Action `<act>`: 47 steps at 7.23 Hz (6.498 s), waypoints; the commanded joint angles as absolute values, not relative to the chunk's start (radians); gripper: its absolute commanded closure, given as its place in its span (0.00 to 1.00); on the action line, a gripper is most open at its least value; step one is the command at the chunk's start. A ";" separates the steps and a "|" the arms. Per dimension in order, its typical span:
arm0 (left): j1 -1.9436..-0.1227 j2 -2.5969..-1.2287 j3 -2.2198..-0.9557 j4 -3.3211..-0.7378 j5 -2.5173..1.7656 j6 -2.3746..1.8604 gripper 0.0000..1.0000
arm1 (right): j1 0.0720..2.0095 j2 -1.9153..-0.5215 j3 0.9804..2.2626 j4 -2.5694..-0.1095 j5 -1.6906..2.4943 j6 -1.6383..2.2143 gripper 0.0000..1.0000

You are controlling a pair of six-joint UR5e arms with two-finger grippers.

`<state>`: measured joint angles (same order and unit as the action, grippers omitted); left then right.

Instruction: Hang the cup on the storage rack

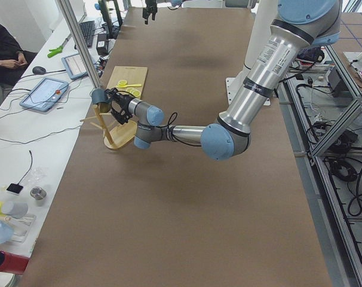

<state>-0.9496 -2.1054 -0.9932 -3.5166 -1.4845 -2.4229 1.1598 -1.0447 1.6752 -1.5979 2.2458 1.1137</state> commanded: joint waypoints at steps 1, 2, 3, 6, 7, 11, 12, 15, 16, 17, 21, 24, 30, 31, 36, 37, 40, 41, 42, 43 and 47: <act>-0.948 -2.097 -0.996 -3.520 -1.482 -2.480 1.00 | 1.160 -1.045 1.675 -1.598 2.246 1.114 0.00; -0.948 -2.097 -1.002 -3.527 -1.480 -2.521 1.00 | 1.160 -1.045 1.677 -1.597 2.246 1.114 0.00; -0.948 -2.102 -1.003 -3.528 -1.476 -2.537 1.00 | 1.160 -1.045 1.677 -1.597 2.246 1.114 0.00; -0.951 -2.103 -1.003 -3.539 -1.473 -2.597 1.00 | 1.160 -1.045 1.678 -1.598 2.246 1.114 0.00; -0.951 -2.103 -1.003 -3.551 -1.473 -2.605 1.00 | 1.160 -1.045 1.678 -1.598 2.246 1.114 0.00; -0.957 -2.099 -0.997 -3.563 -1.473 -2.643 1.00 | 1.160 -1.045 1.680 -1.598 2.246 1.114 0.00; -0.959 -2.097 -0.997 -3.563 -1.473 -2.646 1.00 | 1.158 -1.045 1.680 -1.598 2.246 1.114 0.00; -0.957 -2.097 -0.996 -3.563 -1.473 -2.646 1.00 | 1.158 -1.043 1.680 -1.598 2.246 1.114 0.00; -0.959 -2.097 -0.996 -3.563 -1.473 -2.648 1.00 | 1.158 -1.043 1.680 -1.598 2.246 1.114 0.00; -0.959 -2.095 -0.997 -3.563 -1.473 -2.660 0.87 | 1.158 -1.043 1.680 -1.598 2.246 1.114 0.00; -0.968 -2.094 -0.996 -3.563 -1.474 -2.671 0.53 | 1.158 -1.043 1.680 -1.598 2.244 1.114 0.00; -0.983 -2.092 -0.996 -3.562 -1.483 -2.689 0.37 | 1.158 -1.043 1.680 -1.598 2.244 1.114 0.00; -1.015 -1.953 -1.214 -3.507 -1.546 -2.714 0.01 | 1.158 -1.043 1.690 -1.600 2.246 1.114 0.00; -1.032 -1.910 -1.318 -3.435 -1.590 -2.714 0.01 | 1.158 -1.043 1.693 -1.601 2.246 1.114 0.00; -1.282 -1.819 -1.566 -3.221 -1.821 -2.641 0.01 | 1.157 -1.046 1.700 -1.605 2.244 1.114 0.00; -1.322 -1.821 -1.568 -3.218 -1.857 -2.494 0.01 | 1.157 -1.048 1.700 -1.605 2.244 1.114 0.00; -1.380 -1.830 -1.566 -3.131 -1.861 -2.169 0.01 | 1.144 -1.065 1.723 -1.608 2.200 1.112 0.00; -1.396 -1.830 -1.565 -3.091 -1.859 -2.026 0.01 | 1.146 -1.075 1.730 -1.602 2.169 1.112 0.00; -1.410 -1.829 -1.565 -3.026 -1.861 -1.882 0.01 | 1.143 -1.115 1.764 -1.598 2.107 1.100 0.00; -1.428 -1.818 -1.563 -2.975 -1.874 -1.756 0.01 | 1.144 -1.118 1.767 -1.598 2.067 1.094 0.00; -1.560 -1.793 -1.546 -2.671 -1.967 -1.030 0.01 | 1.166 -1.150 1.770 -1.603 1.979 0.979 0.00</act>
<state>-1.5302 -1.7971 -1.5492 -2.7595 -1.9599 -1.2463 1.1519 -1.1360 1.7688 -1.6009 2.0057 1.0336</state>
